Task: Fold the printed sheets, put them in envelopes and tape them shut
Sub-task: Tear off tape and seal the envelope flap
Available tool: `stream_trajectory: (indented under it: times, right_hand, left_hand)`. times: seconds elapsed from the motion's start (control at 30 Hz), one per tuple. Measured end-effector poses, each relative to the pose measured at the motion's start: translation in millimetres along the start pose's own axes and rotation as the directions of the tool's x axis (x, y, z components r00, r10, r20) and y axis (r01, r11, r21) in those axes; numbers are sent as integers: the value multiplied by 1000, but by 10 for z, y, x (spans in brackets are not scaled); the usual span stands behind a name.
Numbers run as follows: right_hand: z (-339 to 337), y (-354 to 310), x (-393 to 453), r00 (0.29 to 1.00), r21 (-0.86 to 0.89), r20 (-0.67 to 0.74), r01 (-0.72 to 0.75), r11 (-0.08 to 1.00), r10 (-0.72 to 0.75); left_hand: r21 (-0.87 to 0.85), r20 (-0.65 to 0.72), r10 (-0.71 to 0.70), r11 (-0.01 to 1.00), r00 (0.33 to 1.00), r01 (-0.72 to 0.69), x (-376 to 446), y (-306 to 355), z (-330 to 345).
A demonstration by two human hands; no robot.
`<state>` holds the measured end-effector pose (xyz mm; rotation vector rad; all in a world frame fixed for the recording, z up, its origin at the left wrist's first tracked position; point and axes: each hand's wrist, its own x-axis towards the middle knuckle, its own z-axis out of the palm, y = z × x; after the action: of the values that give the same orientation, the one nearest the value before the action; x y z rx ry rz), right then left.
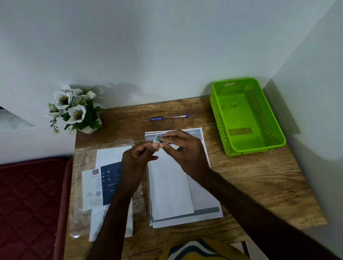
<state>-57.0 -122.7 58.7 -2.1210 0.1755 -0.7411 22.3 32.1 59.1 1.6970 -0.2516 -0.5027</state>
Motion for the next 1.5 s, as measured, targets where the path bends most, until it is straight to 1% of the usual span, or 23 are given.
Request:
stream_trajectory:
  times: [0.13, 0.3, 0.43, 0.57, 0.7, 0.77, 0.87, 0.97, 1.07, 1.17, 1.27, 1.3, 1.33, 1.4, 1.5]
  right_hand:
    - [-1, -36, -18, 1000, 11, -17, -12, 1000, 12]
    - [40, -119, -44, 998, -47, -30, -64, 997, 63]
    - [79, -166, -24, 983, -1, -41, -177, 984, 177]
    - [114, -199, 9, 943, 97, -42, -324, 941, 329]
    - [118, -221, 73, 845, 213, -1, -523, 825, 535]
    - [103, -213, 107, 791, 262, 39, -598, 758, 611]
    - [72, -209, 137, 697, 351, 115, -695, 627, 708]
    - [46, -199, 158, 622, 423, 176, -748, 512, 763]
    - [28, -180, 199, 554, 452, 225, -788, 418, 801]
    - [11, -167, 252, 457, 470, 268, -830, 299, 848]
    - [-12, -158, 299, 362, 498, 346, -853, 158, 865]
    - [-26, -157, 308, 341, 509, 373, -853, 116, 863]
    - [-40, -155, 316, 327, 523, 401, -849, 79, 856]
    - [-70, -142, 327, 322, 551, 449, -834, 26, 834]
    - [-114, -108, 340, 336, 559, 464, -829, 23, 820]
  left_hand:
    - [38, 1, 12, 999, 1000, -12, 14, 22, -18]
    - [72, -8, 17, 997, 1000, -16, 14, 13, -10]
    - [80, -23, 15, 997, 1000, -13, 21, 2, -5]
    - [98, -43, 15, 995, 999, -11, 34, -3, -3]
    - [93, -40, 12, 996, 999, -8, 42, -11, -6]
    - [103, -33, 7, 995, 999, -3, 40, -11, -7]
    - [148, -9, 25, 989, 1000, -24, 32, -5, -11]
    - [137, 17, 24, 990, 1000, -26, 31, -15, -20]
    - [129, 28, 0, 992, 1000, -4, 36, -32, -30]
    - [131, 38, -28, 991, 999, 23, 40, -52, -37]
    - [114, 44, -40, 993, 998, 34, 42, -57, -43]
    - [110, 41, -37, 993, 998, 33, 39, -59, -49]
    - [111, 34, -36, 993, 999, 32, 34, -63, -59]
    - [131, 21, -43, 991, 999, 40, 34, -69, -103]
    - [201, 18, -24, 979, 1000, 20, 56, -60, -184]
